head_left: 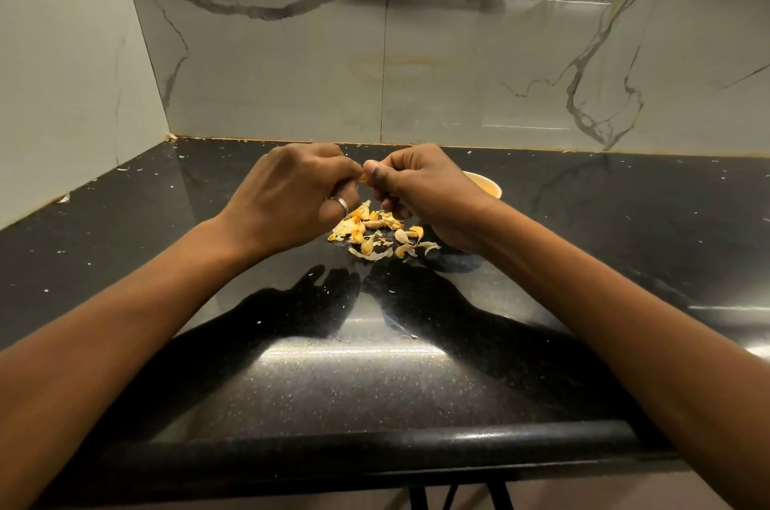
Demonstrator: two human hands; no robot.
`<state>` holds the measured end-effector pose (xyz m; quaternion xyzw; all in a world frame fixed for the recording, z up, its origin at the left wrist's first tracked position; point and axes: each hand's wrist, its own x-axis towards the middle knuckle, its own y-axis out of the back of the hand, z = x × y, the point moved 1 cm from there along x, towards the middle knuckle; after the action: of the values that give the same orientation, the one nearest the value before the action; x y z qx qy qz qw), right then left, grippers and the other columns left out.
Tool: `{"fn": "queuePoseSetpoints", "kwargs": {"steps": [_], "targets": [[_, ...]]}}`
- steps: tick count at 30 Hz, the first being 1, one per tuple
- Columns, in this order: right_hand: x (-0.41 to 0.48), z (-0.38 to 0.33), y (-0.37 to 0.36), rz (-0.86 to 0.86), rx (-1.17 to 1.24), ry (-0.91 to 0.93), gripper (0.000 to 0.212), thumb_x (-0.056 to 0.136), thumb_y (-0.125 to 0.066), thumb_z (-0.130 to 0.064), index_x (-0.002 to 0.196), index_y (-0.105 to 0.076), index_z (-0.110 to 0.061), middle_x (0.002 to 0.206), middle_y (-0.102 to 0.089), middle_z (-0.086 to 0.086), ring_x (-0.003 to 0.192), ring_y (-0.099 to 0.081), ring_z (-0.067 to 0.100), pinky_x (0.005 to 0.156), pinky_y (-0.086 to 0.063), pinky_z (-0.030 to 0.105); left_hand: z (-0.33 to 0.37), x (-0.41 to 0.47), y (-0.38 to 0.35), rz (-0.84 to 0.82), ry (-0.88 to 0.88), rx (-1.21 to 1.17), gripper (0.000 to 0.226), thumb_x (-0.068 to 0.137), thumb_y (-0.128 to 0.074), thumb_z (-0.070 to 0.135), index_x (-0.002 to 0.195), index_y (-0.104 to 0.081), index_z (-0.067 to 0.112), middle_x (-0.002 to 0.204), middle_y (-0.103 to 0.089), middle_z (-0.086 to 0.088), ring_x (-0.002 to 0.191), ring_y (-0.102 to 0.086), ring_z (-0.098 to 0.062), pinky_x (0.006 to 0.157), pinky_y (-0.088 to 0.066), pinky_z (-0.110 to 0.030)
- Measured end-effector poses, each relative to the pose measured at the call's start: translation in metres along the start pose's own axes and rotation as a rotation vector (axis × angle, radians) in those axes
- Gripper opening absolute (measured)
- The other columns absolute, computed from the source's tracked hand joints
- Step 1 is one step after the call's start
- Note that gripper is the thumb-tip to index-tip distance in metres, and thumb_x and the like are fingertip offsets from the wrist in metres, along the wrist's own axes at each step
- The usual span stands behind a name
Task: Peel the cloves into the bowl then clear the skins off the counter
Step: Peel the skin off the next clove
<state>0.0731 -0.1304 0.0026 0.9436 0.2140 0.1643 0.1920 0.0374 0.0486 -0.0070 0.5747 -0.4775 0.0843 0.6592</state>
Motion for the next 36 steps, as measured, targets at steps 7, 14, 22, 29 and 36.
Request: {"fn": "queuePoseSetpoints", "kwargs": {"steps": [7,14,22,29,36], "targets": [[0.0011,-0.0035,0.0019,0.016,0.111,-0.025,0.029,0.105,-0.05,-0.021,0.09,-0.064,-0.001,0.073,-0.058,0.005,0.058,-0.053,0.007,0.048,-0.043,0.016,0.0058,0.0027,-0.0024,0.102,0.229,-0.237,0.006,0.089,-0.071,0.012,0.091,-0.075,0.008,0.076,-0.071,0.0,0.063,-0.062,-0.008,0.06,-0.048,-0.011],[0.0012,-0.0019,0.0017,-0.009,0.167,-0.077,0.031,0.106,-0.049,-0.023,0.091,-0.065,-0.001,0.071,-0.057,0.003,0.057,-0.051,0.007,0.047,-0.042,0.015,0.0067,0.0023,-0.0013,0.139,0.201,-0.197,0.01,0.089,-0.069,0.016,0.089,-0.075,0.007,0.076,-0.071,-0.003,0.064,-0.064,-0.014,0.06,-0.056,-0.031],[0.0032,0.0018,0.0029,0.069,0.02,-0.015,0.03,0.104,-0.054,-0.025,0.095,-0.068,0.0,0.076,-0.063,0.007,0.062,-0.057,0.01,0.052,-0.046,0.019,0.0047,0.0025,0.0006,0.168,0.276,-0.255,0.013,0.09,-0.072,0.022,0.096,-0.075,0.011,0.081,-0.073,0.0,0.07,-0.068,-0.012,0.066,-0.06,-0.034],[0.0014,0.0006,-0.0015,0.067,-0.087,0.069,0.026,0.102,-0.057,-0.026,0.087,-0.069,-0.01,0.075,-0.066,0.006,0.065,-0.061,0.013,0.057,-0.05,0.026,0.0092,0.0022,0.0001,0.112,0.323,-0.27,0.012,0.088,-0.075,0.021,0.094,-0.077,0.011,0.076,-0.072,0.001,0.064,-0.064,-0.004,0.06,-0.047,-0.008],[0.0022,0.0014,-0.0002,0.018,-0.063,0.139,0.01,0.098,-0.062,-0.016,0.093,-0.069,-0.011,0.079,-0.071,0.008,0.073,-0.068,0.018,0.063,-0.057,0.025,0.0034,0.0021,-0.001,0.09,0.471,-0.389,0.015,0.089,-0.075,0.026,0.089,-0.079,0.011,0.068,-0.072,0.0,0.054,-0.068,-0.013,0.055,-0.06,-0.034]]}}
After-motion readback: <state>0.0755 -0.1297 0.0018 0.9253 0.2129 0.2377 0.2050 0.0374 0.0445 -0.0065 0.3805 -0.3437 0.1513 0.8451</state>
